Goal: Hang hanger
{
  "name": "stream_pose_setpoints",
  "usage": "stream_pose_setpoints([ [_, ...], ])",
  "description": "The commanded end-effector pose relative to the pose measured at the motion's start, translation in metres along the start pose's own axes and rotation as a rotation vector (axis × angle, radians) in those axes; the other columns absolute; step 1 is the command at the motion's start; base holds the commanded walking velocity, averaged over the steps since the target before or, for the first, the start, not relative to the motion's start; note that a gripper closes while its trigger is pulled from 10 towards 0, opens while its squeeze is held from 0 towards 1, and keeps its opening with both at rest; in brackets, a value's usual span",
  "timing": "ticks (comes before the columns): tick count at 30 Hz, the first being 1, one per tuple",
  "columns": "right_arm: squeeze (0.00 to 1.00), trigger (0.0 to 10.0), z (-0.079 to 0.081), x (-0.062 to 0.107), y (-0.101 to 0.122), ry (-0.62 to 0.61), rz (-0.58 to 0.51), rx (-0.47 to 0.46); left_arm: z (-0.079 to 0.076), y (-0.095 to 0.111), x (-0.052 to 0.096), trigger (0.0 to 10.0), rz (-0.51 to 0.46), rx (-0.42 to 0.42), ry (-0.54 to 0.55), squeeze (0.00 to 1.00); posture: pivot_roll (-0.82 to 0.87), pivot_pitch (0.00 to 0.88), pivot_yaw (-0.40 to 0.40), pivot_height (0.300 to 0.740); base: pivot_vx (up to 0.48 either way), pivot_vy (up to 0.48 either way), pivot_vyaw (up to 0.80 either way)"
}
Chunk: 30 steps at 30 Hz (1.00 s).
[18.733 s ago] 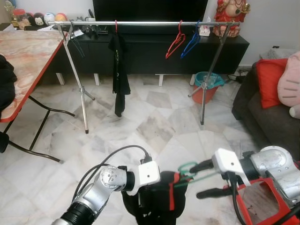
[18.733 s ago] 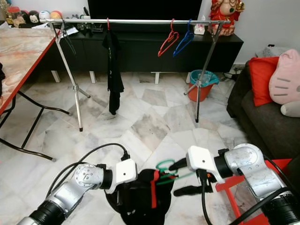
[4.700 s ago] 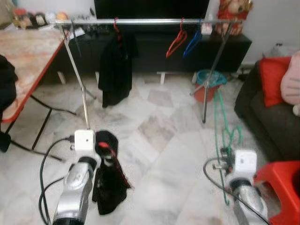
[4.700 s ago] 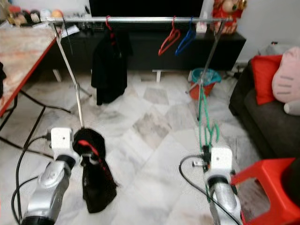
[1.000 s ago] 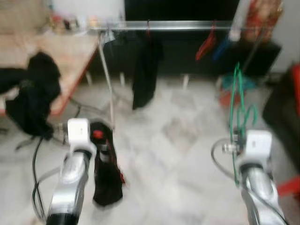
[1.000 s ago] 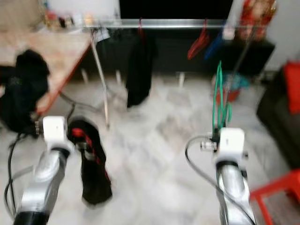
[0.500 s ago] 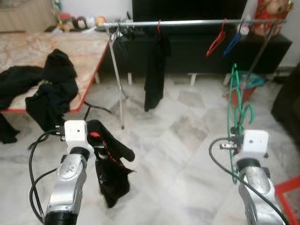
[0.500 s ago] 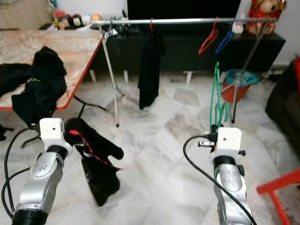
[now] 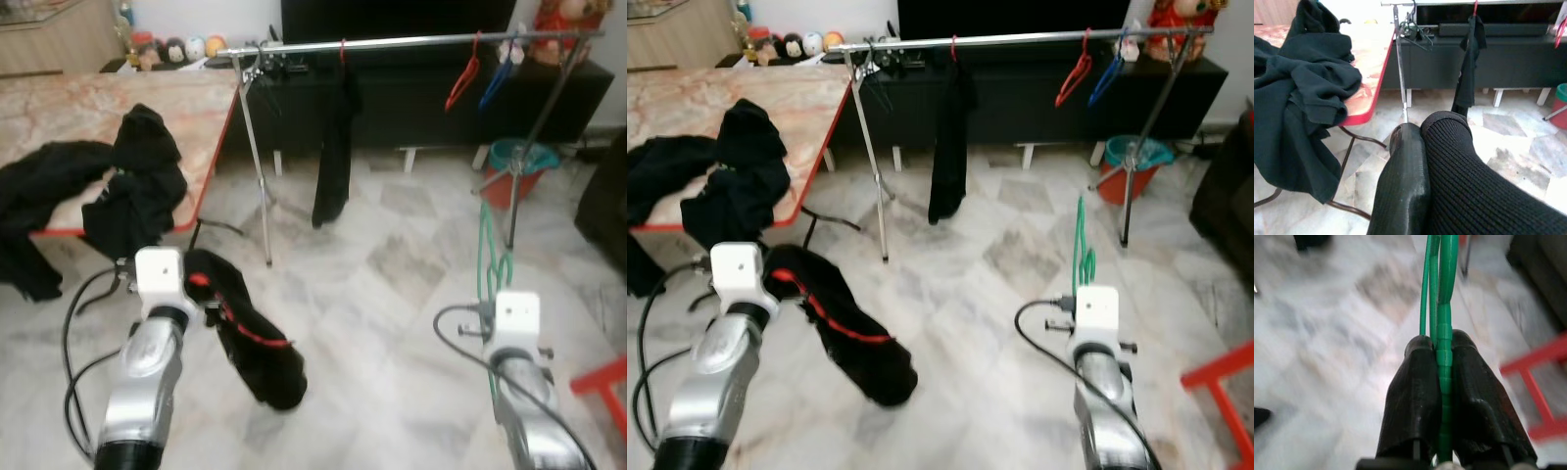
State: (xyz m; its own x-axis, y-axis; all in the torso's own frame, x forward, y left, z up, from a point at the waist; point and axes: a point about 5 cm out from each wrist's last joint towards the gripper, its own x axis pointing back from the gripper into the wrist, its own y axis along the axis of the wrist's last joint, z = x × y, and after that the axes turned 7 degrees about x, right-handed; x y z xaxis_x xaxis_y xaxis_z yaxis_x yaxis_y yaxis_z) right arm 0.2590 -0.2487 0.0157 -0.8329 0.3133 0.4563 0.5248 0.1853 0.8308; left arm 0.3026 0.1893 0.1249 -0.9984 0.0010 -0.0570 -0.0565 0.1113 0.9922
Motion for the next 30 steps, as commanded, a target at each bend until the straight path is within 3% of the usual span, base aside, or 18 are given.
stream_pose_setpoints([
  [1,0.00,10.0,0.011,-0.006,0.011,0.025,-0.026,0.004,0.007,0.011,-0.001,10.0,-0.040,-0.019,0.019,0.00,0.09,0.000,0.018,0.732,0.000,0.247,0.00],
  [7,0.00,10.0,0.024,-0.011,-0.018,0.062,0.105,0.016,0.009,0.011,0.001,10.0,-0.041,-0.021,0.028,0.00,0.10,0.000,0.020,0.732,0.000,0.247,0.00],
  [10,0.00,10.0,0.034,-0.005,-0.044,0.105,0.205,0.028,0.008,0.011,0.000,10.0,-0.041,-0.020,0.028,0.00,0.10,0.000,0.016,0.732,0.000,0.244,0.00],
  [14,0.00,10.0,0.039,0.000,-0.058,0.133,0.251,0.014,0.008,0.012,0.000,10.0,-0.045,-0.019,0.030,0.00,0.11,0.000,0.009,0.732,0.000,0.246,0.00],
  [16,0.00,10.0,0.046,0.009,-0.076,0.171,0.313,0.045,0.009,0.013,0.000,10.0,-0.049,-0.020,0.036,0.00,0.12,0.000,0.005,0.732,0.000,0.244,0.00],
  [22,0.00,10.0,0.045,0.022,-0.101,0.168,0.395,-0.006,0.012,0.014,0.001,10.0,-0.055,-0.022,0.047,0.00,0.13,0.000,-0.004,0.732,0.000,0.246,0.00],
  [23,0.00,10.0,0.042,0.035,-0.122,0.159,0.465,-0.003,0.012,0.014,0.001,10.0,-0.057,-0.023,0.049,0.00,0.14,0.000,-0.011,0.732,0.000,0.247,0.00],
  [26,0.00,10.0,0.041,0.047,-0.139,0.173,0.520,0.025,0.010,0.014,0.001,10.0,-0.060,-0.020,0.049,0.00,0.15,0.000,-0.018,0.732,0.000,0.247,0.00],
  [30,0.00,10.0,0.042,0.052,-0.145,0.192,0.532,0.041,0.009,0.014,0.001,10.0,-0.063,-0.016,0.050,0.00,0.16,0.000,-0.021,0.732,0.000,0.247,0.00],
])
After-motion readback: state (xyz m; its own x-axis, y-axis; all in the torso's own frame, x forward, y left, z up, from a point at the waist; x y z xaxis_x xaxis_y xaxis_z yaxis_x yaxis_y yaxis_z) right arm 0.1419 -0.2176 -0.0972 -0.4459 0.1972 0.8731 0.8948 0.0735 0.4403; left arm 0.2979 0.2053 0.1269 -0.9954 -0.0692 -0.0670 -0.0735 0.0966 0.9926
